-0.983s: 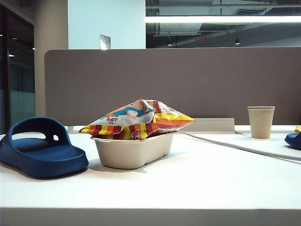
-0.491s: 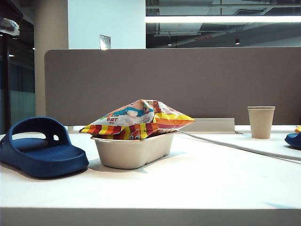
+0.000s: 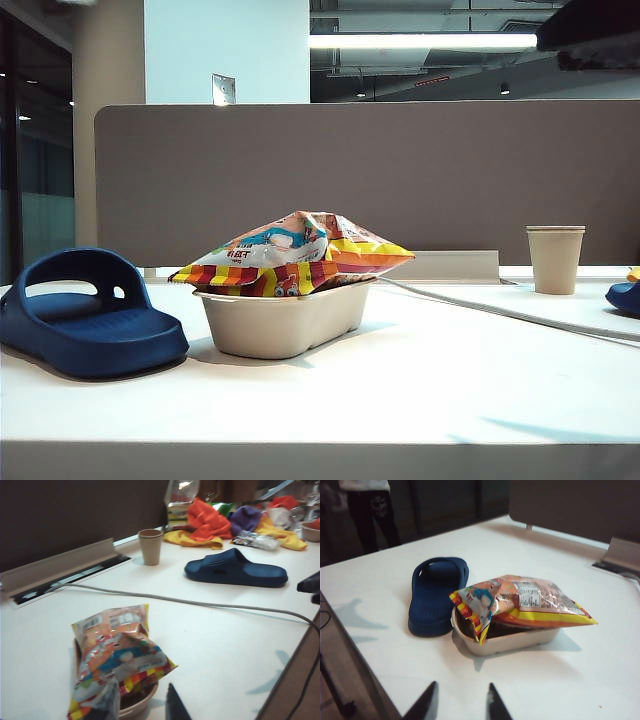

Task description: Pick up a bag of chips and put them in the box.

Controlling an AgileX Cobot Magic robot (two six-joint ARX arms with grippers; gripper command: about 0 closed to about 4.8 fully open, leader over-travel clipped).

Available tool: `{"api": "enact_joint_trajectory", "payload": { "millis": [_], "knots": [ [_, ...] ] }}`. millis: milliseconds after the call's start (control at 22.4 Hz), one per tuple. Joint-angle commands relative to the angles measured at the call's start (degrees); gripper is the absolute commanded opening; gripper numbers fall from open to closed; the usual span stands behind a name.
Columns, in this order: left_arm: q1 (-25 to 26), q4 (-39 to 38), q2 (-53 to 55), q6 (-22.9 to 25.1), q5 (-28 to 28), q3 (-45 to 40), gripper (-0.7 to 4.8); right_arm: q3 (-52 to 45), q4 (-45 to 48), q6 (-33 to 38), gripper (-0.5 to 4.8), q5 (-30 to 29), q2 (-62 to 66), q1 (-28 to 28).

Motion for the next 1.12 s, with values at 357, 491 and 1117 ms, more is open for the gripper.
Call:
{"api": "enact_joint_trajectory", "payload": {
  "millis": [357, 491, 1117],
  "knots": [
    [-0.02, 12.11, 0.02, 1.27, 1.27, -9.11, 1.10, -6.54, 8.57, -2.14, 0.37, 1.18, 0.00, 0.00],
    [-0.02, 12.74, 0.02, 1.29, 1.27, -10.36, 1.11, -8.81, 10.97, -2.12, 0.28, 1.18, 0.00, 0.00],
    [-0.02, 16.06, 0.02, 1.07, 1.25, -16.57, 1.11, -11.74, 10.27, -3.04, -0.01, 1.46, 0.04, -0.02]
  ]
}}
